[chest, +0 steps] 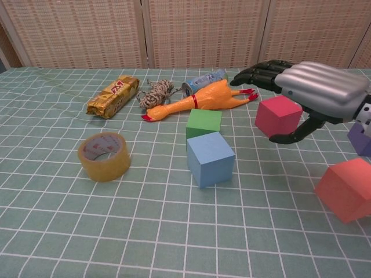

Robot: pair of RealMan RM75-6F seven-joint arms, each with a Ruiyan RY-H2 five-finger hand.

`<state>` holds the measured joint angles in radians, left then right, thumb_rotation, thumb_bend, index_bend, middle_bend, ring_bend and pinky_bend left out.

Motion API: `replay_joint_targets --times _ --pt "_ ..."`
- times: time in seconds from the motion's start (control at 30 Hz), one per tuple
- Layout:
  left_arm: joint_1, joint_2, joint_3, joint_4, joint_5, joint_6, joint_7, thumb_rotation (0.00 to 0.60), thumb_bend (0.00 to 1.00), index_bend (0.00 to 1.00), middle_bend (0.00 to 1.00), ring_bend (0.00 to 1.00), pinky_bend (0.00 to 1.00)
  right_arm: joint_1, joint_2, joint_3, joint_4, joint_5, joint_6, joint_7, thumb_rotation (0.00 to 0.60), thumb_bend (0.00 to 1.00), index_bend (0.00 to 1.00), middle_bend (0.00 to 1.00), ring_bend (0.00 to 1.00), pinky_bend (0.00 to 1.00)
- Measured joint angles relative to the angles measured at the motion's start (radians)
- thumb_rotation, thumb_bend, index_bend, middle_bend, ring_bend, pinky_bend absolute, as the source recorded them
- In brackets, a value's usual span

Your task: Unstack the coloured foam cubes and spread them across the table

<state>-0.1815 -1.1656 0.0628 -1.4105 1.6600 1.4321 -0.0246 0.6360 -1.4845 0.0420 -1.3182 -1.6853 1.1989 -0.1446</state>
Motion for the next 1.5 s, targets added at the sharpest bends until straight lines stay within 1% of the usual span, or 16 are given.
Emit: replay_joint_targets --times 0.1,0.27,0.37,0.5,0.67,0.9,1.0,1.1,1.17,1.27,1.37,1.47,1.5 --pt "0.000 0.000 0.000 -0.001 0.001 0.002 0.001 0.600 0.38 0.30 0.31 0.26 0.43 0.032 0.009 -0.009 -0.020 -0.021 -0.044 -0.053 0.600 0.10 0.09 0.05 0.00 0.03" --pt "0.001 -0.001 0.000 -0.002 0.003 0.002 0.006 0.600 0.38 0.30 0.31 0.26 0.43 0.093 0.015 -0.020 -0.031 -0.028 -0.176 -0.122 0.600 0.10 0.07 0.05 0.00 0.02" --pt "0.000 -0.001 0.001 -0.003 0.002 -0.001 0.005 0.600 0.38 0.30 0.31 0.26 0.43 0.136 0.003 -0.025 -0.017 -0.030 -0.240 -0.141 0.600 0.10 0.07 0.05 0.00 0.02" --pt "0.001 0.001 0.000 -0.003 0.004 0.004 0.002 0.600 0.38 0.30 0.31 0.26 0.43 0.162 -0.040 -0.026 0.033 -0.041 -0.254 -0.146 0.600 0.10 0.07 0.05 0.00 0.02" --pt "0.004 0.004 -0.004 -0.002 0.000 0.013 -0.007 0.600 0.38 0.30 0.31 0.26 0.43 0.182 -0.116 -0.022 0.114 -0.054 -0.248 -0.178 0.600 0.10 0.07 0.05 0.00 0.02" --pt "0.005 0.006 -0.001 -0.003 0.009 0.018 -0.007 0.600 0.38 0.30 0.31 0.26 0.43 0.205 -0.201 -0.018 0.186 -0.028 -0.289 -0.196 0.600 0.10 0.08 0.05 0.00 0.02" --pt "0.005 0.006 -0.002 -0.002 0.007 0.018 -0.010 0.600 0.38 0.30 0.31 0.26 0.43 0.211 -0.231 -0.019 0.222 -0.018 -0.299 -0.198 0.600 0.10 0.08 0.08 0.00 0.02" --pt "0.006 0.007 -0.003 -0.001 0.005 0.018 -0.014 0.600 0.38 0.30 0.31 0.26 0.43 0.213 -0.254 -0.023 0.254 -0.013 -0.298 -0.196 0.600 0.10 0.08 0.12 0.00 0.02" --pt "0.006 0.007 -0.003 -0.001 0.006 0.019 -0.014 0.600 0.38 0.30 0.31 0.26 0.43 0.213 -0.263 -0.025 0.269 -0.012 -0.288 -0.186 0.600 0.10 0.10 0.17 0.00 0.02" --pt "0.007 0.007 -0.002 -0.001 0.009 0.022 -0.014 0.600 0.38 0.30 0.31 0.26 0.43 0.212 -0.271 -0.028 0.284 -0.019 -0.260 -0.167 0.600 0.09 0.19 0.31 0.00 0.02" --pt "0.006 0.006 -0.002 -0.001 0.009 0.019 -0.011 0.600 0.38 0.30 0.31 0.26 0.43 0.210 -0.278 -0.033 0.301 -0.035 -0.218 -0.141 0.600 0.09 0.28 0.39 0.01 0.02" --pt "0.005 0.005 -0.001 -0.001 0.007 0.013 -0.008 0.600 0.38 0.30 0.31 0.26 0.43 0.208 -0.284 -0.040 0.323 -0.058 -0.167 -0.109 0.600 0.09 0.36 0.44 0.05 0.02" --pt "0.004 0.005 -0.001 -0.002 0.007 0.012 -0.007 0.600 0.38 0.30 0.31 0.26 0.43 0.207 -0.286 -0.043 0.331 -0.065 -0.151 -0.098 0.600 0.09 0.38 0.46 0.05 0.02"
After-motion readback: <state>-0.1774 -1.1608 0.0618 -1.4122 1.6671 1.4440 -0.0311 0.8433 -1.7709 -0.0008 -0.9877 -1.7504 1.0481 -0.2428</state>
